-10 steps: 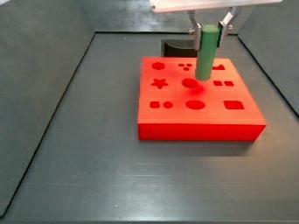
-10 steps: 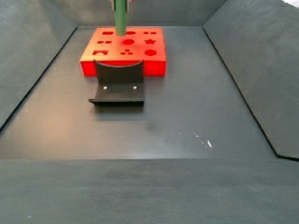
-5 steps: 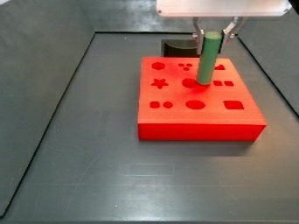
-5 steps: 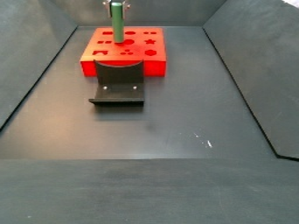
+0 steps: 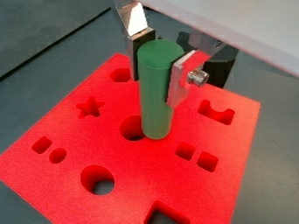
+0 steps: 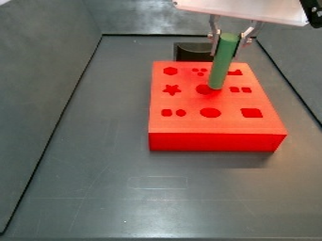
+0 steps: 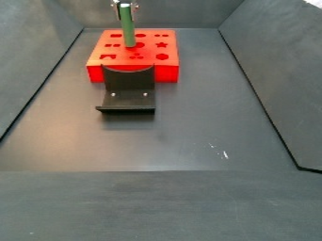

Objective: Insert the round object.

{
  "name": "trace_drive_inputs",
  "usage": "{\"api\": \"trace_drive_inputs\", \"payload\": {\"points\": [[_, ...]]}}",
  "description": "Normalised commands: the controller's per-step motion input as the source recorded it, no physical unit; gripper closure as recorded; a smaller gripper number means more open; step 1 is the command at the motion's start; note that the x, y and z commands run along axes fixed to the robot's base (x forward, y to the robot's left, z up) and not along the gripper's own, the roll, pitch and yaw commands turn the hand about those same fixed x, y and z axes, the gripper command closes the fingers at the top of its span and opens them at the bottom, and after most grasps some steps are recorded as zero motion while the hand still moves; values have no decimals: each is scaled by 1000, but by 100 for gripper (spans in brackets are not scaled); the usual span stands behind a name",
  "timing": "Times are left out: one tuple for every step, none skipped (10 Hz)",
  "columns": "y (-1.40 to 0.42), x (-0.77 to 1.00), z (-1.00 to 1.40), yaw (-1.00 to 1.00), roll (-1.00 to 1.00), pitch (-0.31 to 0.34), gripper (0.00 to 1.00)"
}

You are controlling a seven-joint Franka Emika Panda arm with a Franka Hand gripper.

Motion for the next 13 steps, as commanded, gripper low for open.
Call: {"api": "trace_drive_inputs", "payload": {"points": [[-86,14,-151,0,-9,-36,100],[-197,0,0,77,50,0,100],[-166,-94,69,9,-4,0,100],[-151,-260,180,0,-121,-19,100],[-109,-303,183,0,-91,-34,100],[0,-477,117,0,-61,-17,100],[0,-569,131,0,-17,-37,100],[14,-340,40,0,-11,-60,100],[0,-69,0,0,0,-63,100],[0,377,-126,0,0,-46,100],[0,386,-77,0,-49,-50,100],[17,400,-120,0,-123,-74,100],[91,77,-80,0,-91,-26,100]]}}
